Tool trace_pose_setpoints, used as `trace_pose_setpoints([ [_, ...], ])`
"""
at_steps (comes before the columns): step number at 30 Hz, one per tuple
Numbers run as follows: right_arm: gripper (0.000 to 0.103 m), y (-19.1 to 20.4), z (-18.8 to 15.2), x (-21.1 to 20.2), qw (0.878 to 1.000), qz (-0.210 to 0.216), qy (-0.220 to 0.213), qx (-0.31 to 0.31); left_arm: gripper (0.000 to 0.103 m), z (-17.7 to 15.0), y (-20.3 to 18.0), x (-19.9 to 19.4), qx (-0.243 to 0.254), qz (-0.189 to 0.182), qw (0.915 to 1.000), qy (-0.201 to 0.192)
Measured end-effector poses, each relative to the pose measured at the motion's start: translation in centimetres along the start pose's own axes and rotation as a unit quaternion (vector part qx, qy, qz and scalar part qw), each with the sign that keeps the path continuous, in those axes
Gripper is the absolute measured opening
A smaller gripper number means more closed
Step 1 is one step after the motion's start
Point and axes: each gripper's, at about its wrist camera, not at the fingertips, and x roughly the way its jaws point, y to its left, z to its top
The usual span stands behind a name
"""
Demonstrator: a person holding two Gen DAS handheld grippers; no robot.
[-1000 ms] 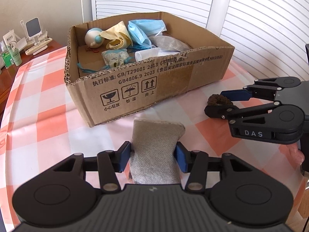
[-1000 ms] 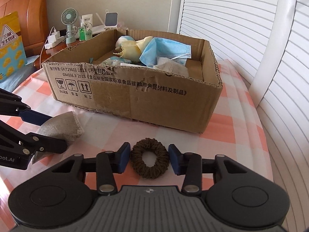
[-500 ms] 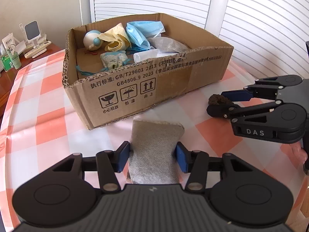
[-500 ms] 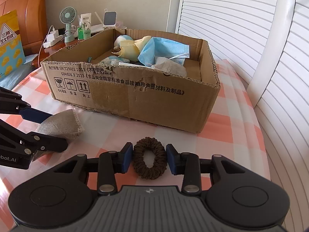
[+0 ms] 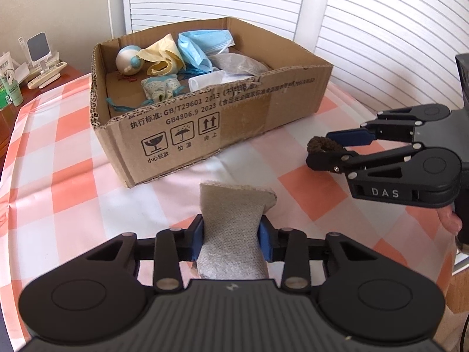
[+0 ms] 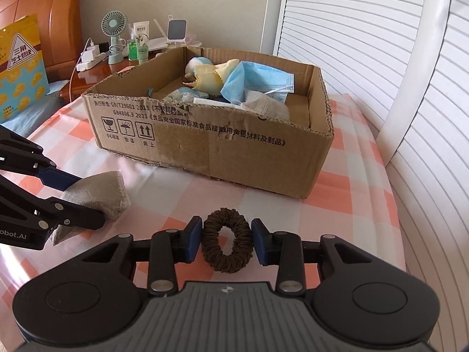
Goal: Organize soft objects
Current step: 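Carry grey pouch and hair tie into the box and open both grippers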
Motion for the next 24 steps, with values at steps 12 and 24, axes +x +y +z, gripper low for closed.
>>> trace_pose_setpoints([
  [12,0.042,-0.4,0.1,-4.5,0.999,0.033,-0.012,-0.008,0.036,1.1,-1.1,-4.5,0.043,-0.018,0.9988,-0.016],
  [24,0.041,-0.5,1.6,-7.9,0.998,0.031,-0.05,-0.028,0.036,8.7,0.5,-5.6,0.053,0.025,0.9943,-0.089],
])
